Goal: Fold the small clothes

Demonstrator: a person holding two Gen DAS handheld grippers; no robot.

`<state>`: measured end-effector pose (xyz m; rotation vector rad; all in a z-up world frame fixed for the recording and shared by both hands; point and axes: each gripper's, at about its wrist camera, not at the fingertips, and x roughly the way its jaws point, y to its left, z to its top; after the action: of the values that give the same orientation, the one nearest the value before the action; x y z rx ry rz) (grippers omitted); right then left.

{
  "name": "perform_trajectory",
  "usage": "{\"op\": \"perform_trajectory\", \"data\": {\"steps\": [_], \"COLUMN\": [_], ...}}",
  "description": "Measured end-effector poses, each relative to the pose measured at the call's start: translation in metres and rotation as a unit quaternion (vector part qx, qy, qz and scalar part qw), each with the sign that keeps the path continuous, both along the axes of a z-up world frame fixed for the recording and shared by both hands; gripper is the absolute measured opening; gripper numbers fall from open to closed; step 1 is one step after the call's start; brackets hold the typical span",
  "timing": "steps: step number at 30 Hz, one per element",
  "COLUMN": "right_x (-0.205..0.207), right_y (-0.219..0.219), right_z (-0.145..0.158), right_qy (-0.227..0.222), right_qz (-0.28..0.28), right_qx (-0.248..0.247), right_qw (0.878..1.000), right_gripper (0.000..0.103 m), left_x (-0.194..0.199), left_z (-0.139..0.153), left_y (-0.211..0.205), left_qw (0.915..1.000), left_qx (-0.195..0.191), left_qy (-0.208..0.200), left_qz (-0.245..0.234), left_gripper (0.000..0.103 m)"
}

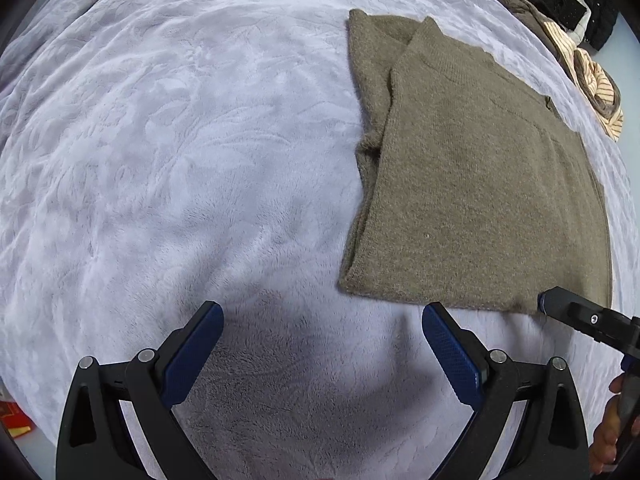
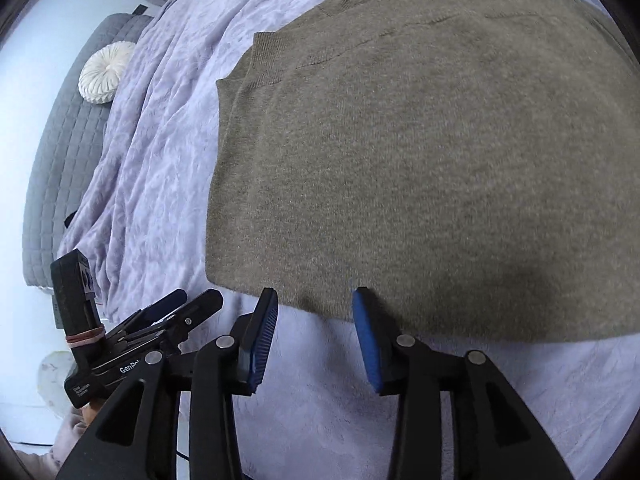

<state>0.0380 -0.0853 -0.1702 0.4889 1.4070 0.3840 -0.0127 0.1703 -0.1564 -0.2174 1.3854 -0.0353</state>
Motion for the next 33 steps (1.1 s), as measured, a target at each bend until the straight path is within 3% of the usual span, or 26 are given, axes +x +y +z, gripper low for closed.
{"op": "perform_trajectory", "data": {"steps": [4, 8, 16, 20, 27, 33], "right_x": [-0.008, -0.016, -0.027, -0.028, -0.021, -0.008], "right_y": [0.001, 0.005, 0.010, 0.010, 0.020, 0.035], "right_z": [-0.005, -0.015, -0.035, -0.046, -0.061, -0.074], "right_qy": [0.005, 0.014, 0.029, 0.033, 0.033, 0.049], "right_qz": [-0.011, -0.020, -0.074, -0.123, -0.184, -0.220], "right_qx": [0.014, 0.043, 0.108, 0.151, 0.213, 0.261], "right_qw": [1.000, 0.999, 0.991, 0.980, 0.959, 0.939], "right_gripper": [0.045, 0.061, 0.061, 0.061, 0.061, 0.061], "left_x": [-0.002, -0.003, 0.008, 0.017, 0.037, 0.053], "left_z": [0.004, 0.007, 0.003, 0.003, 0.004, 0.007], "left_y": [-0.003, 0.003, 0.019, 0.033, 0.056, 0.061], "left_qw": [0.9996, 0.9997, 0.9999, 0.9995, 0.9923, 0.9857], "left_qx": [0.015, 0.005, -0.014, -0.027, -0.115, -0.161], "left_qy": [-0.021, -0.023, 0.000, 0.001, 0.008, -0.006], "left_qz": [-0.009, -0.003, 0.002, 0.018, 0.045, 0.049], "left_gripper": [0.102, 0.102, 0.102, 0.102, 0.102, 0.102]}}
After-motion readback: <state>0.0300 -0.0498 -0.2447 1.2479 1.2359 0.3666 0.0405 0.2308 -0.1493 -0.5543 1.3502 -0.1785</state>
